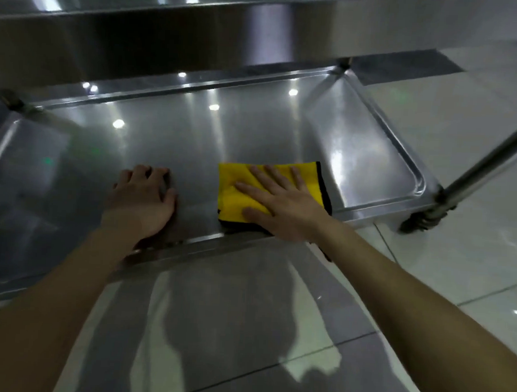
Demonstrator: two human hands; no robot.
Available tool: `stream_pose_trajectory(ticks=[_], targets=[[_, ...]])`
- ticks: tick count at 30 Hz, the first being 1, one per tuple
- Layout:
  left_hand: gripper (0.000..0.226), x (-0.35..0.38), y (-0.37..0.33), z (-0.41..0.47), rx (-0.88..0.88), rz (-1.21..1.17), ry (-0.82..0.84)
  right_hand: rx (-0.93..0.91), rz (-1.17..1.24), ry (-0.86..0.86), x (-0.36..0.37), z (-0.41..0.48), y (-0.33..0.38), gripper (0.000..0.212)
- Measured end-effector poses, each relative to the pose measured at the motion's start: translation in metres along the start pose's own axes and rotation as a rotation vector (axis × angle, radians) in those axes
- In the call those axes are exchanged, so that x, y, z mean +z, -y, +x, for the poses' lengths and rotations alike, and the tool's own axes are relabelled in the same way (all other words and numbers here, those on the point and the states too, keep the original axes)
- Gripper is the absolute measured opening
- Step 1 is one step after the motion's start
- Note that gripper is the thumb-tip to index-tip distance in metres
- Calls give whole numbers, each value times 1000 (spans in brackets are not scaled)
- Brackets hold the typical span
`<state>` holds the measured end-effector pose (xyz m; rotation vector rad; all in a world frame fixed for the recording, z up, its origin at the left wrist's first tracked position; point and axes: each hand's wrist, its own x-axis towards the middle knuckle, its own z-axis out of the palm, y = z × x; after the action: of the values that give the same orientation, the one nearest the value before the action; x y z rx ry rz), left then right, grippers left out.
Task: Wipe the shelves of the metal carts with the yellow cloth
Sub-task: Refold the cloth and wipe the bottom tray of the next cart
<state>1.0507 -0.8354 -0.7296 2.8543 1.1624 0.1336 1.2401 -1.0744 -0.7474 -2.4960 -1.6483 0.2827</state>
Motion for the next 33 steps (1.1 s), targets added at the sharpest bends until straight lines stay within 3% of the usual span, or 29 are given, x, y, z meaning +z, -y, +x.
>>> stream_pose_trajectory(ticks=[5, 8, 11, 13, 17, 23, 29, 33], targets=[[50, -22, -12, 17, -74, -20, 205, 153, 56, 4, -21, -41, -70, 69], [54, -37, -53, 22, 27, -28, 178, 309, 30, -41, -18, -41, -84, 71], [69, -37, -110, 26, 191, -139, 194, 295, 21, -64, -14, -33, -82, 76], [79, -28, -132, 33, 208, -101, 246, 240, 25, -50, -18, -33, -94, 81], [95, -17, -128, 48, 206, -51, 328, 186, 13, -55, -36, -29, -153, 77], [96, -5, -120, 52, 230, -17, 285, 335, -64, -85, -60, 18, -232, 87], [93, 2, -119, 55, 225, 7, 264, 521, -25, -77, -65, 115, -216, 81], [93, 4, -121, 60, 210, 11, 256, 424, -5, -34, -57, 167, -162, 76]])
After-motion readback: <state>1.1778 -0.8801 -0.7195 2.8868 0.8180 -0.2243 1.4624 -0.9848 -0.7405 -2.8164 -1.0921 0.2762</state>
